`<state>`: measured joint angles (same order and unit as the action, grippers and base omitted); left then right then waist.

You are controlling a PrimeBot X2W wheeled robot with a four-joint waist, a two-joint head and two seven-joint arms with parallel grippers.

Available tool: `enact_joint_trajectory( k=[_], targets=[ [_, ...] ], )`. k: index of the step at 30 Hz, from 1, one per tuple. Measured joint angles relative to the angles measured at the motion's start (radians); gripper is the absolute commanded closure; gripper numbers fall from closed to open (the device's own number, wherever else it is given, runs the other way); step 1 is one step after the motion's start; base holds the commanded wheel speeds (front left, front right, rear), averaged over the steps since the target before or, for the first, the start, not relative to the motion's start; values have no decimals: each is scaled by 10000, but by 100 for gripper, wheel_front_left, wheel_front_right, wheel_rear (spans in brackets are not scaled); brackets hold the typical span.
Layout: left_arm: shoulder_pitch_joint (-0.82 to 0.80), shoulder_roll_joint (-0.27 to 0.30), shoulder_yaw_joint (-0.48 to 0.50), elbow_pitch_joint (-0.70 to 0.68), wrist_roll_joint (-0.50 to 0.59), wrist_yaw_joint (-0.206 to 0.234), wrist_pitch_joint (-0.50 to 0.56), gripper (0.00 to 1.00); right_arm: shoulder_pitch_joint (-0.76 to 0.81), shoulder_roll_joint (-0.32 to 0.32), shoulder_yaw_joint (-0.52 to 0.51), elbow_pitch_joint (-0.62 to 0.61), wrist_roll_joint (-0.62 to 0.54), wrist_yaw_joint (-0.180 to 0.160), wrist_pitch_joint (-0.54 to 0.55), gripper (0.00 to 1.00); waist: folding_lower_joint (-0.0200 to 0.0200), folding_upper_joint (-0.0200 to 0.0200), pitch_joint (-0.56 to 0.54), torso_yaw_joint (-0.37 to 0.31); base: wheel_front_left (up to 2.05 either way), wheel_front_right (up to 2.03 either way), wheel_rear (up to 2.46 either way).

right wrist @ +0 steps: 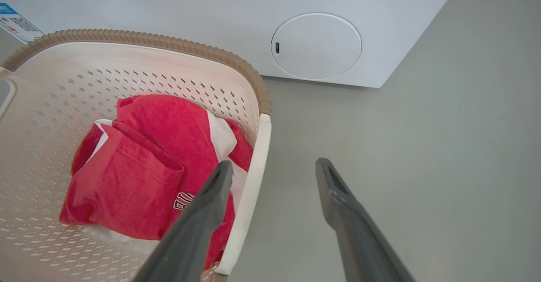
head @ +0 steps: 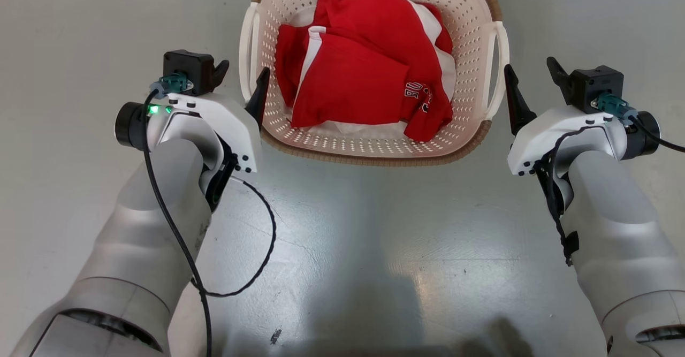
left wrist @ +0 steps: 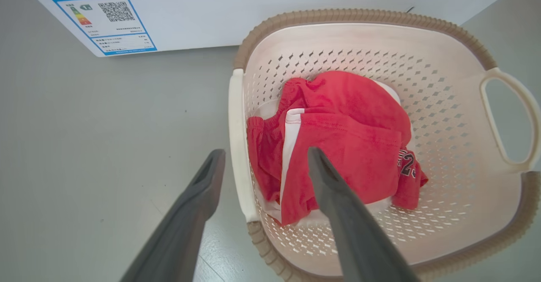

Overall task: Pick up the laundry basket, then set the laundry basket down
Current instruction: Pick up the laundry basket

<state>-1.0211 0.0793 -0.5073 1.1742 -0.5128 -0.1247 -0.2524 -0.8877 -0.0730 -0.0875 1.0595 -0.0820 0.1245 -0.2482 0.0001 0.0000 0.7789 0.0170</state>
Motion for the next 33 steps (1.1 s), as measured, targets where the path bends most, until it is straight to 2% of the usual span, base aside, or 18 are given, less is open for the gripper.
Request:
enact_joint_trajectory(
  k=[6, 21, 33],
  targets=[
    [-294, 184, -437, 242, -330, 0, 0, 0, -12, 15, -52, 19, -58, 0, 0, 0, 0, 0, 214, -106, 0, 0, 0],
    [-1329, 510, -1127, 594, -546, 0, 8, 0, -543, 29, 570, -92, 493, 0, 0, 0, 0, 0, 1037, -218, 0, 0, 0],
    [-1801, 491, -1605, 759, -619, 0, 58, 0, -629, 27, 1035, -163, 1129, 0, -29, 0, 0, 0, 1474, -295, 0, 0, 0]
  ],
)
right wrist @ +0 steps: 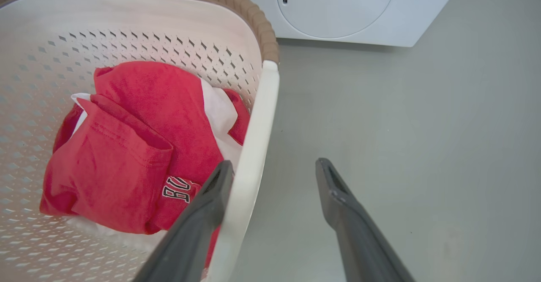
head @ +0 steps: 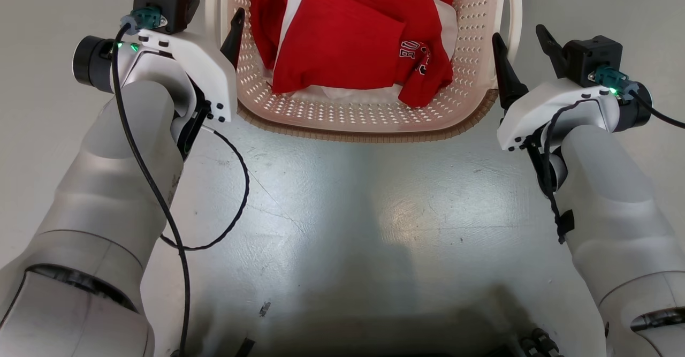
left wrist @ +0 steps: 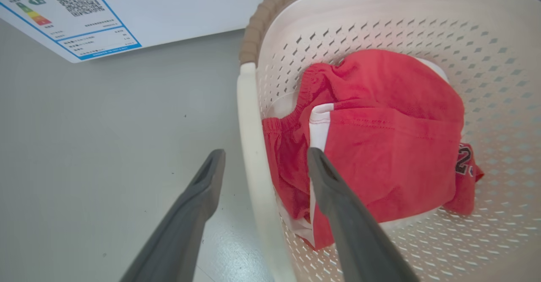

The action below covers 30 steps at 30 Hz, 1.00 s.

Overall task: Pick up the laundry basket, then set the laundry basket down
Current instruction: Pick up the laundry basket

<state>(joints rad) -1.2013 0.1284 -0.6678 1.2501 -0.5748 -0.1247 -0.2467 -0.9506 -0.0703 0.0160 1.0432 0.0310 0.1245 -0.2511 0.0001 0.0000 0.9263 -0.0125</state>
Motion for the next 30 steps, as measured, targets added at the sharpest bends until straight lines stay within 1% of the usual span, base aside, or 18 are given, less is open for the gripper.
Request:
enact_joint_trajectory(
  k=[9, 18, 29, 30],
  targets=[
    [-219, 27, -370, 81, -245, 0, 153, 0, -201, 2, 311, 29, 328, 0, 0, 0, 0, 0, 208, -112, 0, 0, 0],
    [-417, 48, -635, 155, -324, 0, 222, 0, -260, 2, 754, 35, 773, 0, 0, 0, -1, 0, 315, -136, 0, 0, 0],
    [-597, 113, -945, 211, -339, 0, 278, 0, -383, 2, 1016, 17, 1127, 0, 0, 0, -1, 0, 383, -182, 0, 0, 0],
    [-598, 111, -970, 215, -353, 0, 278, 3, -383, 0, 1030, 17, 1131, 0, 0, 0, -1, 0, 390, -181, 0, 0, 0]
  ],
)
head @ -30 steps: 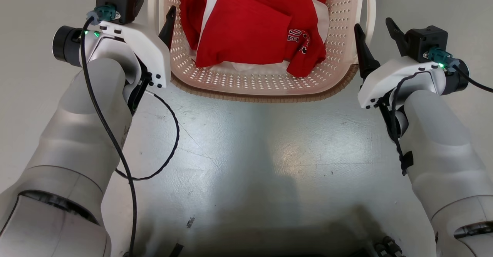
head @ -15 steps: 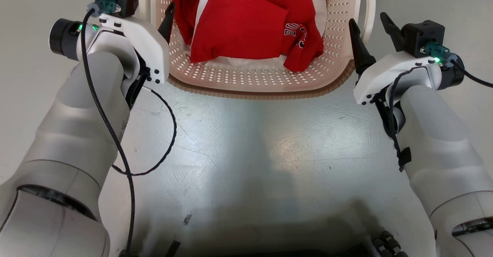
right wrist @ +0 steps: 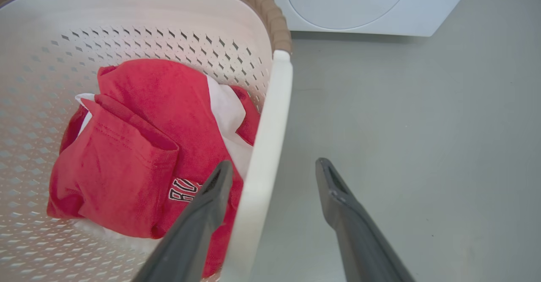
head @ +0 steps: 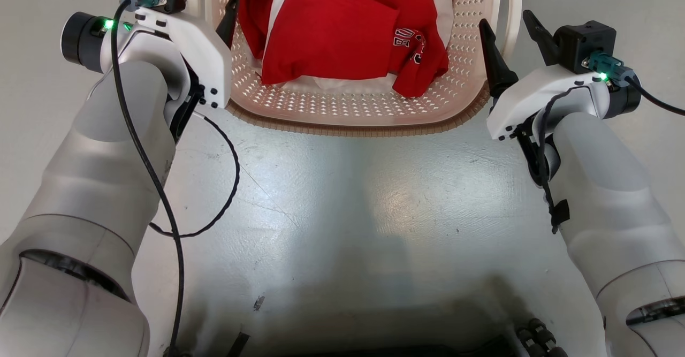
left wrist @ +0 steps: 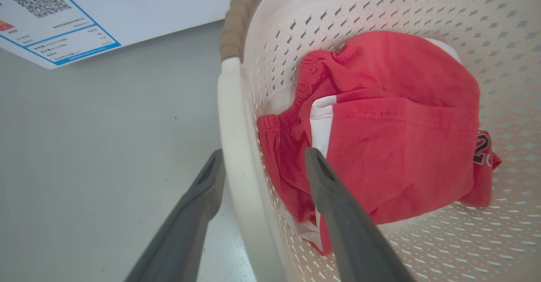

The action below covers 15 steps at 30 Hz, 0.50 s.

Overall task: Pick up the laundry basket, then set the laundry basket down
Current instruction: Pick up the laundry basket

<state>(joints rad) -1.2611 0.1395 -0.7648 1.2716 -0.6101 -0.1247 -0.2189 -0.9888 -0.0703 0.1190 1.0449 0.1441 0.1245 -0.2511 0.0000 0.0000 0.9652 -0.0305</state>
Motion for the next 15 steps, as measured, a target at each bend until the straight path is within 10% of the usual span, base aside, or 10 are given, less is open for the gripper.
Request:
enact_joint_trajectory(
  k=[4, 6, 7, 8, 15],
  targets=[
    [-1, 0, -125, 38, -58, 0, 0, 23, 0, 2, 59, 2, 23, 0, 0, 0, 0, 0, 13, 12, 0, 0, 0],
    [-2, -4, -167, 52, -59, 0, 10, 52, 0, 2, 81, 0, 25, 0, 0, 0, 0, 0, 13, 18, 0, 0, 0],
    [-4, -6, -167, 58, -73, 0, 42, 91, -1, -2, 119, -4, 54, 0, -2, 35, 0, 0, 12, 26, 0, 0, 0],
    [-7, -10, -184, 67, -94, 0, 165, 100, -1, -4, 163, 8, 79, 0, -2, 100, 0, 0, 11, 36, 0, 0, 0],
    [-13, -98, -263, 167, -161, 0, 385, 100, -96, 88, 656, 462, 546, 42, -42, 100, 0, 0, -114, 142, 0, 0, 0]
  ],
)
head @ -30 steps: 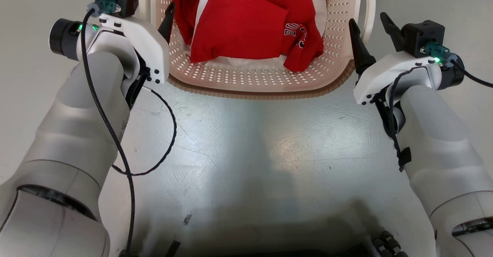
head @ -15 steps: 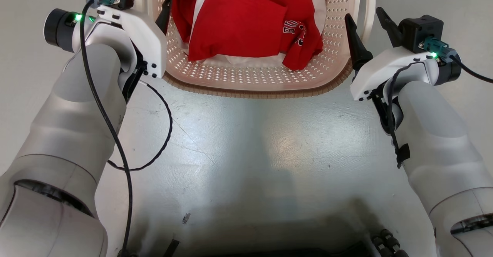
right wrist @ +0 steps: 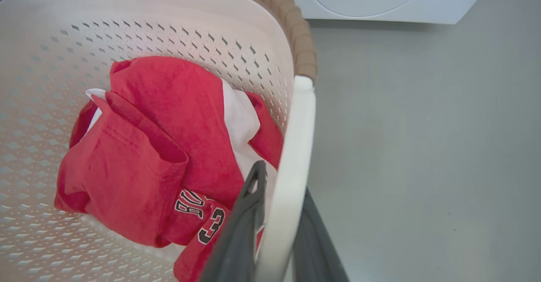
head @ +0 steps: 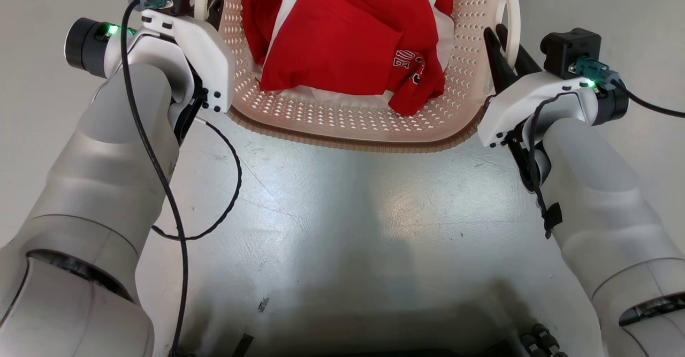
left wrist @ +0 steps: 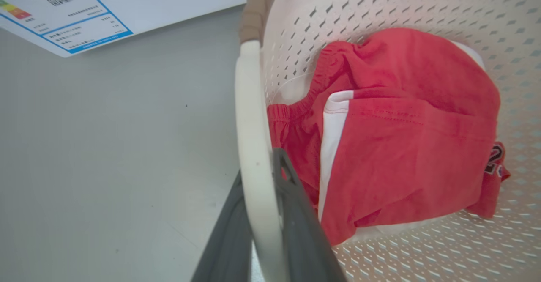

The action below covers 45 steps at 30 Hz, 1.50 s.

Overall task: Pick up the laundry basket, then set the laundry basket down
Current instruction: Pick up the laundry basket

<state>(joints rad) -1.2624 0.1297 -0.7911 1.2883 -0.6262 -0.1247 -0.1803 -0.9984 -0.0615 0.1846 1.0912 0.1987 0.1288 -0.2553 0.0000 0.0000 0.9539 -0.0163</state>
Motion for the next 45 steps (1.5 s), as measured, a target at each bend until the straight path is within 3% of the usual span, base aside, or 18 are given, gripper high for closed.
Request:
enact_joint_trajectory(
  k=[7, 20, 29, 45],
  targets=[
    [38, -17, -2, 33, -107, 0, 176, 100, -226, 10, 295, 491, 134, 0, 2, 100, 0, 0, -165, 35, 0, 0, 0],
    [1004, -148, -8, 71, -731, 4, 767, 100, -311, -59, 1774, 1294, 1212, -23, 546, 100, 0, 0, -1242, 240, 0, 0, 0],
    [2144, -276, -33, 98, -1141, 15, 1026, 100, -110, -107, 2888, 1384, 2268, -29, 1693, 100, 0, 0, -2606, 428, 0, 0, 0],
    [4219, -167, -527, 29, -1852, 15, 1816, 100, 1918, -100, 4663, 1037, 4203, -52, 2759, 100, 0, 0, -5496, 421, 0, 0, 0]
  ],
)
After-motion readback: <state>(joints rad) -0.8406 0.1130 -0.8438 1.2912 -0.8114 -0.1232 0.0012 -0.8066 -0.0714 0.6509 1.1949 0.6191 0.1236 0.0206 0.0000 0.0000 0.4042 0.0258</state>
